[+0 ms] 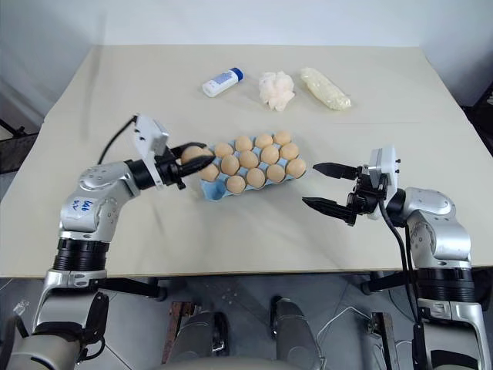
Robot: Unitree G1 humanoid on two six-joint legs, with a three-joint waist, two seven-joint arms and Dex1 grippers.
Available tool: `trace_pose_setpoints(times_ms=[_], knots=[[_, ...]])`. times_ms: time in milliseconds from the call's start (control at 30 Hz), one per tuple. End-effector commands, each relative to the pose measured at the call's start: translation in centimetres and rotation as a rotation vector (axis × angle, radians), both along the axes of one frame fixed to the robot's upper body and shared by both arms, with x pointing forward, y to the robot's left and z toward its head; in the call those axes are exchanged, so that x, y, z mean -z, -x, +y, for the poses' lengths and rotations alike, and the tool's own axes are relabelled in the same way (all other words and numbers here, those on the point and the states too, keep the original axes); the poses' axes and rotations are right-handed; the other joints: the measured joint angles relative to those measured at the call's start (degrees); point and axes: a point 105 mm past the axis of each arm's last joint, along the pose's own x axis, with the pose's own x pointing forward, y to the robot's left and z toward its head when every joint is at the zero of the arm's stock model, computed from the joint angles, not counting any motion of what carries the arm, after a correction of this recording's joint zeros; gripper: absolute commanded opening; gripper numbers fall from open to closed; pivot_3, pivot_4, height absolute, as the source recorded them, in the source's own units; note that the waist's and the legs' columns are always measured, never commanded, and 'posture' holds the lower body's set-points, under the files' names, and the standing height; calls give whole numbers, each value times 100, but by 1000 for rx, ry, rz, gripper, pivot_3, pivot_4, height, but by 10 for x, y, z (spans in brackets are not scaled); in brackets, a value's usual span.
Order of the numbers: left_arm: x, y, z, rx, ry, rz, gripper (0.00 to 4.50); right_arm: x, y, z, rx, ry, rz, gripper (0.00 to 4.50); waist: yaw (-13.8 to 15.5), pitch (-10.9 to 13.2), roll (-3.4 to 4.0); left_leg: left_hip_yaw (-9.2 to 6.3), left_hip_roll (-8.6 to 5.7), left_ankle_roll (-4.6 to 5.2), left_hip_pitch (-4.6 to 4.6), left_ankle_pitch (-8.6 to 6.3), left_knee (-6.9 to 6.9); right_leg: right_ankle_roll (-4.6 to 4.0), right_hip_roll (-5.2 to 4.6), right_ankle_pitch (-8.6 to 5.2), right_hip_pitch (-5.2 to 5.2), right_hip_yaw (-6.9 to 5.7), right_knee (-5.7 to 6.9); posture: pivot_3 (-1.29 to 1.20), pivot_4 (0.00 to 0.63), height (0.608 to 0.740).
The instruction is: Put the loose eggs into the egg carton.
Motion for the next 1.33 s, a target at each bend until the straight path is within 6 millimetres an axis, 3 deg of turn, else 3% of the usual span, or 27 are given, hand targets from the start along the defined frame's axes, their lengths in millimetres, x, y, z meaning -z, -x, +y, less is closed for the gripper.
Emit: trace_pose_setpoints(times_ms=[33, 233, 533, 700, 900, 1067, 1333], knots=[[2, 6, -12, 73, -32, -1, 1638, -15, 5, -2, 9, -15, -75, 4500, -15, 0, 0, 0, 0, 0, 0, 0, 0, 0, 0, 0, 0, 0, 0, 0, 150, 740], [12, 2, -18, 78, -49, 30, 1638, -13, 10, -2, 32, -19, -73, 4500, -3, 1, 2, -5, -1, 2, 0, 1, 2, 0, 1, 0, 0, 3, 1, 0, 150, 740], [-5, -2, -7, 47, -38, -11, 4474, -13, 12, -3, 48, -20, -70, 4500, -9, 1, 2, -7, -1, 5, 0, 1, 3, 1, 2, 0, 0, 4, 1, 0, 150, 740], [-40, -1, 11, 24, 76, -116, 4474, -15, 10, -5, 43, -15, -75, 4500, -7, 2, 2, -7, 0, 5, -1, 2, 3, 0, 2, 0, -1, 2, 1, 0, 150, 740], [-44, 10, 32, 18, 111, -118, 4474, -16, 6, -7, 32, -5, -75, 4500, -16, 2, 3, -5, -1, 5, 0, 2, 3, 1, 2, 0, 0, 3, 1, 0, 150, 740], [-11, 28, 81, 5, 18, -60, 4474, -13, -1, -4, 11, 5, -62, 4500, -59, 5, 8, 3, 5, 2, 6, 1, -3, -5, 7, -3, -3, 6, 4, 0, 150, 740], [6, 37, 105, -16, -24, -20, 4474, -11, -5, -3, -10, 15, -50, 4500, 10, 6, 9, -1, 0, 5, 0, -2, -1, -8, -9, -5, -1, 0, -7, 0, 150, 740]])
